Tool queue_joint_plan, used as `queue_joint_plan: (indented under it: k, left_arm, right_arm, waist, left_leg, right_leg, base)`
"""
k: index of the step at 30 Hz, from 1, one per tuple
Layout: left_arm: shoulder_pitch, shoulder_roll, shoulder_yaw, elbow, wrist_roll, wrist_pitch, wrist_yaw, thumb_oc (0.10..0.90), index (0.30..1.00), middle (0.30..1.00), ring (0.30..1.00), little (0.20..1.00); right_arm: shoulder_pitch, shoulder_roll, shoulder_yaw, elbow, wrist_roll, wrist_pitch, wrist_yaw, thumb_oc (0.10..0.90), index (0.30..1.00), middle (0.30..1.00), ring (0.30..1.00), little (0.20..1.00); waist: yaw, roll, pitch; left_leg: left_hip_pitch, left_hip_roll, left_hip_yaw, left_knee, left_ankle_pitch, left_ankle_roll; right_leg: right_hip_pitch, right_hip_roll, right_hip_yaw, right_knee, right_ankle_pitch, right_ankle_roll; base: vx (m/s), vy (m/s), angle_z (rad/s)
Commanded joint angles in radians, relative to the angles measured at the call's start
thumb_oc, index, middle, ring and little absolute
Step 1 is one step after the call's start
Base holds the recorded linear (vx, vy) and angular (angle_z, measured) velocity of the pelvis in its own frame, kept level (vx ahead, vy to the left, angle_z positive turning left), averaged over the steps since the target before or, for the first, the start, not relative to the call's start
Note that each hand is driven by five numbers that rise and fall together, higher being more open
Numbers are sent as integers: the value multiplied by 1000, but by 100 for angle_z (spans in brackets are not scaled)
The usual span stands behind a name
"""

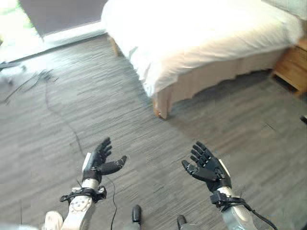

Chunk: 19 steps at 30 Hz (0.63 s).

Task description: Pick up bed clothes into laundry basket.

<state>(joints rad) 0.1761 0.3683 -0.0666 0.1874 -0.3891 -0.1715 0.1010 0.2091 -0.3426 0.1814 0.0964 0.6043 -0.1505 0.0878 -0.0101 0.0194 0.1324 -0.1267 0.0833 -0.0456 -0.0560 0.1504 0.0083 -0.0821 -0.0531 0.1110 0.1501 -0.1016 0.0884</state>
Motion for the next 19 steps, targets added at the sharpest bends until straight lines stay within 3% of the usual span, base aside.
queue_joint_plan:
  k: [1,9,19]
  left_arm:
    - [-39,-39,-3,-99,-56,-93,-47,800,900,900,900,900]
    - [-10,-55,-29,-100,-61,-59,-58,800,900,900,900,900]
    - [10,-57,-13,-103,-46,-67,-56,800,900,900,900,900]
  right_arm:
    - [-57,6,-52,-108,32,-71,32,800,900,900,900,900]
    - [-11,25,-99,-80,-65,-67,-46,800,900,900,900,900]
    - [21,31,-129,-65,-75,-73,-42,800,900,900,900,900]
  waist:
    - [-5,-35,-49]
    - [-20,-41,-86]
    - [-27,-39,-95]
  left_leg:
    - [102,-45,101,40,-201,-42]
    - [150,-44,110,-13,-185,-41]
    - [171,-37,121,-15,-193,-43]
  right_leg:
    - [24,-14,6,-136,39,52]
    - [60,-4,16,-150,23,44]
    - [68,-1,22,-145,13,42]
  base:
    - [110,-18,-17]
    - [45,-5,-6]
    - [22,-18,-10]
